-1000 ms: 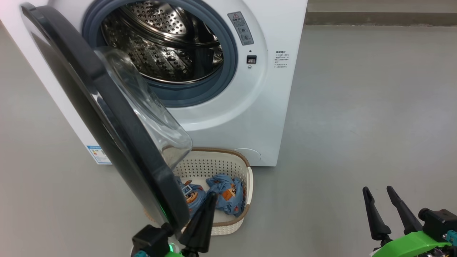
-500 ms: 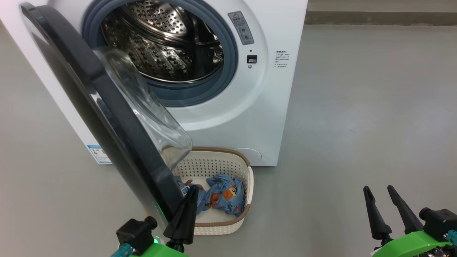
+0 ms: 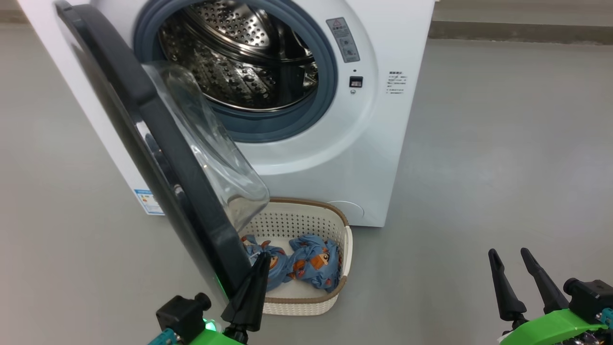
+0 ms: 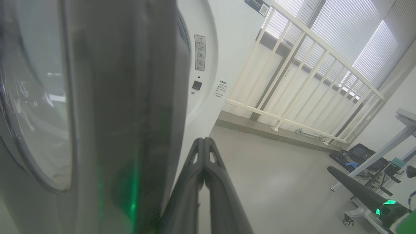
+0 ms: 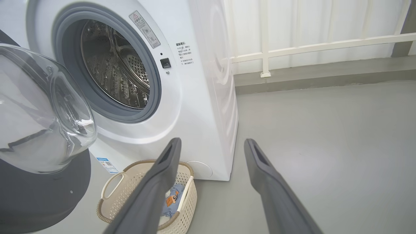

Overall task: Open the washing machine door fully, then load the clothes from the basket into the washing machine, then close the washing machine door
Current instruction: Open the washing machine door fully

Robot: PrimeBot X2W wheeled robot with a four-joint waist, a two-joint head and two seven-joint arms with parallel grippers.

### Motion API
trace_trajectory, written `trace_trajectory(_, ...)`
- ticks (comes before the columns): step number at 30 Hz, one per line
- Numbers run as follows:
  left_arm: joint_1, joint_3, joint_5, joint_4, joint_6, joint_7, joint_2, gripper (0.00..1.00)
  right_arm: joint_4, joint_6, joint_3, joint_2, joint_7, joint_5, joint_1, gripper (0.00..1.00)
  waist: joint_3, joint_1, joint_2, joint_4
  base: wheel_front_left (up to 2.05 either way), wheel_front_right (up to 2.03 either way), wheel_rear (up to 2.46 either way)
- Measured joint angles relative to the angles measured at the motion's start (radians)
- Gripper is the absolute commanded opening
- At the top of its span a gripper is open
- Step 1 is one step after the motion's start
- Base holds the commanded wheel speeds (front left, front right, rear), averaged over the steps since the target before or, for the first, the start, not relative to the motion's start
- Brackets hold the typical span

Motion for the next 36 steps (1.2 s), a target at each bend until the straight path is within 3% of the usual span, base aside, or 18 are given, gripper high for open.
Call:
trace_trajectory(19,0.047,0.031,0.009,-0.028,-0.003,0.0,0.011,0.0,0.0,0.0,-0.006,0.002,0.0,0.0,0.003,1.0,-0.014,0.0,0.0,0.124,0.0,0.0,0.0)
trace_trajectory(36,0.06,0.083,0.008,-0.045,0.055,0.0,0.05,0.0,-0.013,0.0,-0.049,0.009,0.0,0.0,0.028,1.0,-0.031,0.0,0.0,0.276,0.0,0.0,0.0)
